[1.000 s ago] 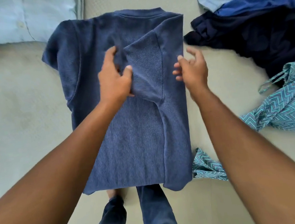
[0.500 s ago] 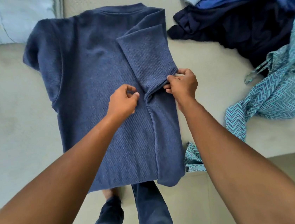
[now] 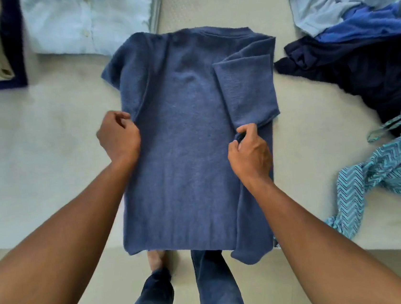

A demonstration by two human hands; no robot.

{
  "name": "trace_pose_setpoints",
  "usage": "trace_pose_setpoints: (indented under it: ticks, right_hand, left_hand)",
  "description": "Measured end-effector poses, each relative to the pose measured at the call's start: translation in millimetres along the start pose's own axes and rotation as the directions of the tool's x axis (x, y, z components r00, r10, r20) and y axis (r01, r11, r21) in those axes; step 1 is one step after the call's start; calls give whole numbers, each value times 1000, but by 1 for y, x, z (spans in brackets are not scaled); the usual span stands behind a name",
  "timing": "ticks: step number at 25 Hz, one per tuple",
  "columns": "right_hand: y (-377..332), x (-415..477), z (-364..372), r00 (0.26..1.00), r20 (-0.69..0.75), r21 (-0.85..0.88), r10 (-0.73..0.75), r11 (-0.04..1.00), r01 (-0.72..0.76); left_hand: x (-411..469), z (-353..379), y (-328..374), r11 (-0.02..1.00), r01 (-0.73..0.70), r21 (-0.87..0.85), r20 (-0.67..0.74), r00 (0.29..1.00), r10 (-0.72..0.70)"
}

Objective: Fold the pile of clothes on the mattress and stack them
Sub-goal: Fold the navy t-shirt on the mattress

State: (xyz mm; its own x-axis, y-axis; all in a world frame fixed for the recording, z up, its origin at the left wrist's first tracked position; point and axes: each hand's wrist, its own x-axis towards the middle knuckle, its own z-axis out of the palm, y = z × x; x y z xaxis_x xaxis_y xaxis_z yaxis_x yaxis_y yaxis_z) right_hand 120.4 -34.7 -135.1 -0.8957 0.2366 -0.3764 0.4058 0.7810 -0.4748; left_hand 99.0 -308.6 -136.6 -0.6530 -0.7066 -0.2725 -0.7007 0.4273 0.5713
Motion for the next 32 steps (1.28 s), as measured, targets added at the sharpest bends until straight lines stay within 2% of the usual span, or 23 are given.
trace_pose_setpoints:
  ticks: [2,4,6,8,10,11,12,15,16,17,18,20,21,23,24,25,26,27,28,29,32]
  right_hand:
    - [-15,1,14,997,43,73,-58,996,55]
    - [-32,6,36,965,237,89,-115,991,96]
    - [-44,10,54,894,423,45,-146,989,140]
    - [-51,14,68,876,466,-3,-125,990,143]
    - [-49,18,72,890,447,34,-96,995,90]
    - [-46,19,71,892,445,55,-82,996,64]
    - [-45,18,69,889,451,69,-76,996,51]
    - [-47,10,63,886,459,71,-69,997,40]
    - [-49,7,62,887,457,72,-59,997,29]
    - [-49,4,62,891,451,76,-46,997,13]
    - [-52,2,63,896,442,79,-38,997,3]
    - [-54,-2,66,902,432,87,-24,996,-15]
    - [-54,-6,69,899,437,94,-21,995,-23]
    - [-54,-12,75,893,449,107,-34,994,-16]
    - [-53,-13,78,893,448,104,-39,995,-9]
    - [-53,-14,79,895,445,100,-37,995,-8]
    - [-52,-13,79,893,449,96,-28,995,-17]
    - [-53,-12,78,888,460,102,-16,994,-35]
    - [-55,-11,76,879,477,108,-4,993,-54]
    - [-56,-9,74,870,492,112,3,991,-67]
    - [-57,-3,70,851,525,106,-8,993,-57]
  left_hand:
    - [45,-2,0,983,175,-52,27,984,-174]
    - [90,-2,5,946,269,-181,204,951,-232]
    - [121,2,14,946,236,-223,358,922,-146]
    - [137,2,24,995,45,-85,398,917,-8]
    - [143,-4,31,984,-138,114,349,933,90]
    - [148,-8,32,979,-159,131,298,948,114]
    - [153,-15,31,987,-141,74,264,957,117]
    - [176,-50,25,967,-39,-251,243,965,102]
    - [182,-58,21,961,-59,-270,235,964,125]
    - [185,-61,18,967,-94,-236,234,961,150]
    - [186,-63,14,979,-166,-120,212,959,188]
    - [182,-63,9,971,-214,104,64,976,209]
    - [179,-64,6,978,-160,130,-25,986,165]
    - [171,-64,-7,999,20,50,-129,992,-14]
    - [165,-60,-17,990,137,-29,-123,983,-140]
    - [155,-54,-28,948,276,-158,-54,956,-287]
    - [142,-46,-37,860,401,-315,73,914,-399]
    - [128,-39,-45,755,488,-438,227,873,-433]
    - [117,-36,-49,684,523,-509,353,851,-388]
    - [112,-33,-52,658,521,-544,417,848,-327]
    - [123,-32,-49,610,488,-624,404,870,-282]
